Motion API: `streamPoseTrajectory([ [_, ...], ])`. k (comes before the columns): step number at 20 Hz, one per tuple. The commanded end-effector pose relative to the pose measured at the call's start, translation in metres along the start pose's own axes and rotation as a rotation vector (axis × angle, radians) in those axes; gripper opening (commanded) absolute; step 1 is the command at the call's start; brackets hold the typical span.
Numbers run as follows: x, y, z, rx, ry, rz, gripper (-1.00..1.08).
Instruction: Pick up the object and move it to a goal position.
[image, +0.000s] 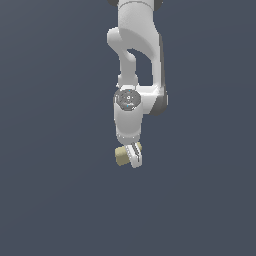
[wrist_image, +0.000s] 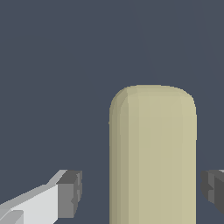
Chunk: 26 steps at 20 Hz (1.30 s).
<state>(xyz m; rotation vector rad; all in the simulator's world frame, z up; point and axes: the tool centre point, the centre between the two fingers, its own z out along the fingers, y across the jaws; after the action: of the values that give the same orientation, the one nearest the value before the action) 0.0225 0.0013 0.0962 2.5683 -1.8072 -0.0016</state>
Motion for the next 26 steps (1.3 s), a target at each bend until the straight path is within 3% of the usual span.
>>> streamPoseTrajectory([
  [1,0.000,-0.001,0.000,0.001,0.000,0.000,-1.00],
  [15,0.000,0.000,-0.003,0.001,0.000,0.000,-1.00],
  [26,-0.007,0.016,-0.056,0.002,-0.001,0.000,-1.00],
])
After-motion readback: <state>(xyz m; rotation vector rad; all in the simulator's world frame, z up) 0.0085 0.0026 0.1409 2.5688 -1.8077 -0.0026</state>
